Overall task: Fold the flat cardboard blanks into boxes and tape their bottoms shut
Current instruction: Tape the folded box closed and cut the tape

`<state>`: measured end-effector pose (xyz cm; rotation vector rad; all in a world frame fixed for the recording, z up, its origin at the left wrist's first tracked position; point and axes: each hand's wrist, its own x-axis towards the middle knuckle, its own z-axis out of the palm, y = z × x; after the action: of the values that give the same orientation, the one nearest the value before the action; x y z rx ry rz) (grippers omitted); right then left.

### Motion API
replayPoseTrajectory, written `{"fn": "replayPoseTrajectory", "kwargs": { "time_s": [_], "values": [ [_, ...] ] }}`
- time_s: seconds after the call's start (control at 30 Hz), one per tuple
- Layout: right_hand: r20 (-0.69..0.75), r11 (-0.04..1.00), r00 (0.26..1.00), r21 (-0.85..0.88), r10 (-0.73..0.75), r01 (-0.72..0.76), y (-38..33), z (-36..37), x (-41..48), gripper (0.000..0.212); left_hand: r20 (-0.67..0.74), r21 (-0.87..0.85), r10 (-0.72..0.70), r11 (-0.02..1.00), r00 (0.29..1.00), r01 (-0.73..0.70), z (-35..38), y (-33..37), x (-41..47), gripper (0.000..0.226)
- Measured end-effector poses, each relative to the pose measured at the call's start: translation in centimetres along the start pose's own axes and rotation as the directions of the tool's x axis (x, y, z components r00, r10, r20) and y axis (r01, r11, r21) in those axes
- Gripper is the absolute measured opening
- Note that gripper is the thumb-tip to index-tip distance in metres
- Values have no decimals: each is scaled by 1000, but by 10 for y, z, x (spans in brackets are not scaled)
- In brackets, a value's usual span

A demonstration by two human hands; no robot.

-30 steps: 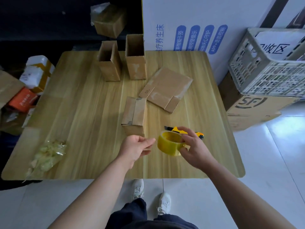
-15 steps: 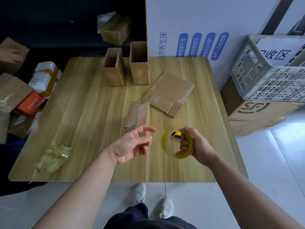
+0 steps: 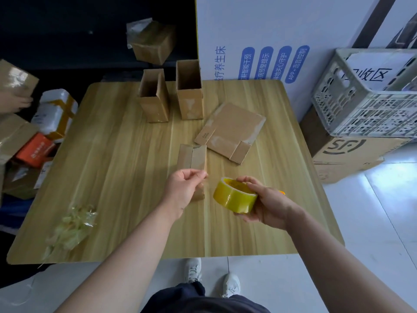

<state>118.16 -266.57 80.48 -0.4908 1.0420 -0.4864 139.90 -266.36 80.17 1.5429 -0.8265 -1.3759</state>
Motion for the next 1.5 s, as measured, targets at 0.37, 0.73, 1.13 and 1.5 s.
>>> {"fn": "replayPoseTrajectory", "kwargs": {
  "time_s": [0.37, 0.73, 1.13, 1.5],
  "values": [
    [-38, 782, 967, -596, -254, 182, -13, 7, 9, 74, -162, -108, 5, 994, 987, -23, 2, 2, 13, 12],
    [-140, 693, 930, -705, -339, 147, -27, 5, 28, 37, -324, 70, 79, 996, 943, -59, -42, -25, 14, 13],
    [-216, 475, 910, -880, -353, -25, -18, 20, 65, 36, -303, 261, 196, 958, 932, -117, -61, -59, 45, 16],
    [-263, 477, 908, -875, -326, -82, -16, 17, 75, 35, -278, 289, 179, 953, 944, -96, -61, -68, 53, 19]
  ]
}}
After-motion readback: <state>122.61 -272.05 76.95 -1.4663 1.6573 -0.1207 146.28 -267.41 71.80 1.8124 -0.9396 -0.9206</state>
